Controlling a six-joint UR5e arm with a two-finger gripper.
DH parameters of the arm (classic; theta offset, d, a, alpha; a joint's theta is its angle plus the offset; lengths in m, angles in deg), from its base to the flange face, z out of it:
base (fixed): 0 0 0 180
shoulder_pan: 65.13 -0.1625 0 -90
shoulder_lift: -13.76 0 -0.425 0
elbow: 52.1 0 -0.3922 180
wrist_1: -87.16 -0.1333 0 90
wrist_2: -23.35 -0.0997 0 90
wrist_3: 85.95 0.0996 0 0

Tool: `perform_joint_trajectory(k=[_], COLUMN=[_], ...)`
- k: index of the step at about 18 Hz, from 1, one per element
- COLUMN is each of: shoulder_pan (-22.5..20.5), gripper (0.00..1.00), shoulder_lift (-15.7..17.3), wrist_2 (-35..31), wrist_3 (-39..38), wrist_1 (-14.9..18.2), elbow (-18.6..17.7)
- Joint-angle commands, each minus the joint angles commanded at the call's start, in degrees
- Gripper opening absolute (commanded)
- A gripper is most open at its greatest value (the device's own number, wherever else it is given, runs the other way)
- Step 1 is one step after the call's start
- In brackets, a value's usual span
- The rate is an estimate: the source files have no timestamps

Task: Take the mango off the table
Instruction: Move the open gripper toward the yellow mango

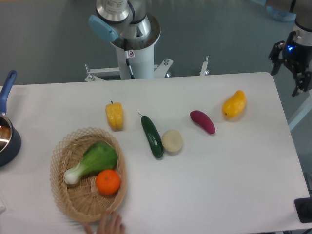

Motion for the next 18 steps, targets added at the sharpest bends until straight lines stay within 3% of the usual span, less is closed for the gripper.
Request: perform_joint_trajectory(k=[7, 11, 15, 18], shoulder_pan=[0.6, 1.0, 1.1, 1.7], gripper=[1.0, 1.0, 1.0, 1.0], shoulder_lift=[0.8, 0.7, 1.9, 3.7], wrist_2=[-0.2, 0.0, -0.6, -1.7], wrist_3=[-0.4, -1.4, -3.4, -3.5], wrist_1=[-0.1, -0.2, -5.3, -7.1], elbow=[-0.6, -3.0, -8.3, -14.3])
